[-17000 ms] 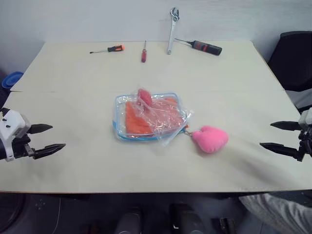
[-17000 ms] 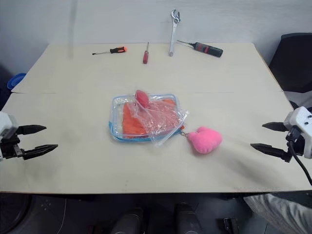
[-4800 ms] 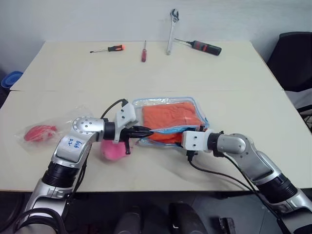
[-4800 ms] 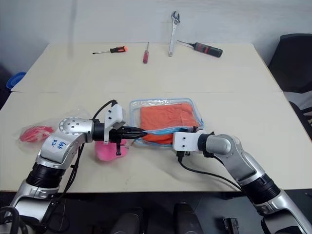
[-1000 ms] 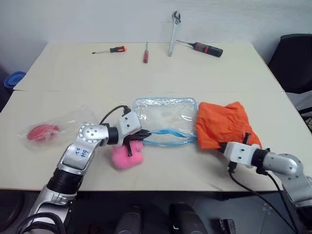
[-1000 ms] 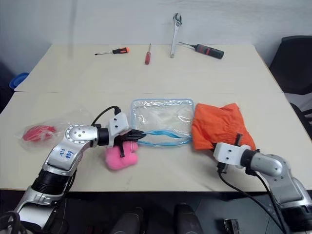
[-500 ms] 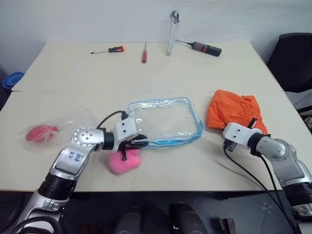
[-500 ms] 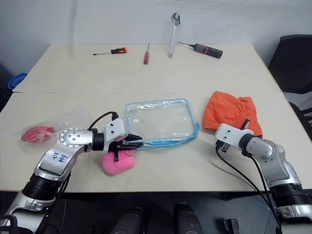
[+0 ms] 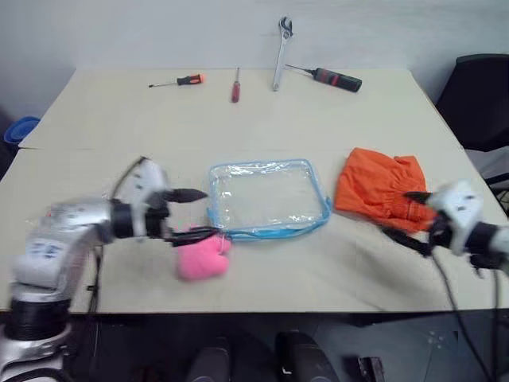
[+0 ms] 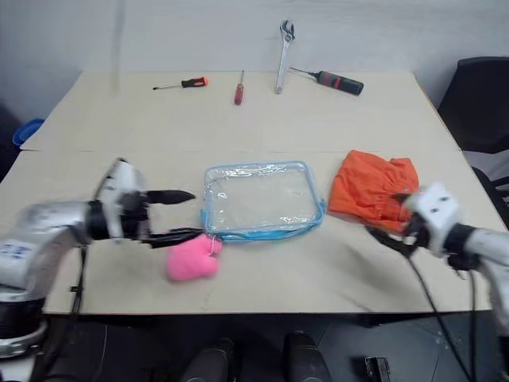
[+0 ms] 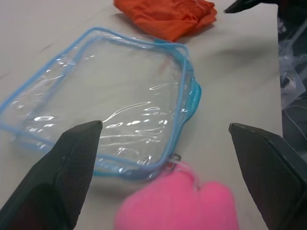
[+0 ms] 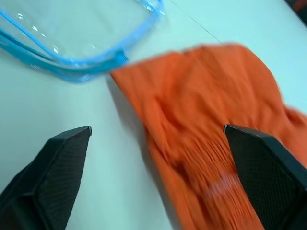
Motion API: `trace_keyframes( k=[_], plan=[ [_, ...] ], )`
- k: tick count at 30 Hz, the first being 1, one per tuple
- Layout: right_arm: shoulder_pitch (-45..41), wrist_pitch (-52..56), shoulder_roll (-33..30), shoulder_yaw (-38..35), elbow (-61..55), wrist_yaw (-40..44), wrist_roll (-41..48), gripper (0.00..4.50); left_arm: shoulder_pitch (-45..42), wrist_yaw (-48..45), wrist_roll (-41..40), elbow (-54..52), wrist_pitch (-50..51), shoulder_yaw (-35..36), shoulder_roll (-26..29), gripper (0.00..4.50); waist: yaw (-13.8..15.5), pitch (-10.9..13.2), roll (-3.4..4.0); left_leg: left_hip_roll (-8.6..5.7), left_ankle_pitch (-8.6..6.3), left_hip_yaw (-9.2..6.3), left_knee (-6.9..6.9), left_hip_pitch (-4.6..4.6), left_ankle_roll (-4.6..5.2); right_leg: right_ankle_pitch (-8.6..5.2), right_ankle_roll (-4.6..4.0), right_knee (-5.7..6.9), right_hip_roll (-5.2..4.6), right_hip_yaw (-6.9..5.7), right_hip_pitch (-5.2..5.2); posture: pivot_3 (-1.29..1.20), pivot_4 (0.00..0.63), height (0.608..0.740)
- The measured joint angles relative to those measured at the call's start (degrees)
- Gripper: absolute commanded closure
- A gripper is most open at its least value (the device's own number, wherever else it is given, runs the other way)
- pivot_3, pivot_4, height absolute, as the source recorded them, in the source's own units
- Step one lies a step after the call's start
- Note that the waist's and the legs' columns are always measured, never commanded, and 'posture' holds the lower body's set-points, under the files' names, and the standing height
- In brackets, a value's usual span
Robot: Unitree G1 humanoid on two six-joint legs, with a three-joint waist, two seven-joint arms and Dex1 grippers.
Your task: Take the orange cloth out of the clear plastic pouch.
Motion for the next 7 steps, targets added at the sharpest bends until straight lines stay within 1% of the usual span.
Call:
trace_keyframes(
  k=[2, 4, 7],
  plan=[
    [6.07, 2.49, -1.21, -5.28, 0.7, 3.54, 1.17, 0.06, 5.75, -3.46, -0.56, 0.76, -0.46, 4.55, 3.86, 0.0, 0.0, 0.0, 0.0, 0.0, 0.01, 0.03, -0.17, 0.02, 0.01, -0.01, -0.02, -0.1, -0.01, 0.01, -0.01, 0.0, 0.15, 0.74],
    [11.0, 4.74, -1.52, -10.24, 2.35, 7.23, 2.07, 0.06, 10.93, -6.5, -0.12, 3.76, -1.55, 8.62, 6.94, 0.0, -0.01, 0.0, 0.0, -0.01, 0.06, 0.04, -0.4, 0.18, 0.02, -0.01, -0.03, -0.25, -0.02, 0.02, 0.1, 0.0, 0.15, 0.74],
    [12.79, 6.33, -1.52, -14.88, 3.76, 9.29, 3.49, 0.06, 14.02, -8.06, 1.42, 7.79, -4.87, 11.27, 8.39, 0.0, -0.13, 0.02, 0.02, -0.01, 0.06, 0.09, -0.63, 0.59, 0.03, -0.03, -0.06, -0.34, -0.06, 0.05, 0.45, 0.0, 0.15, 0.74]
  ],
)
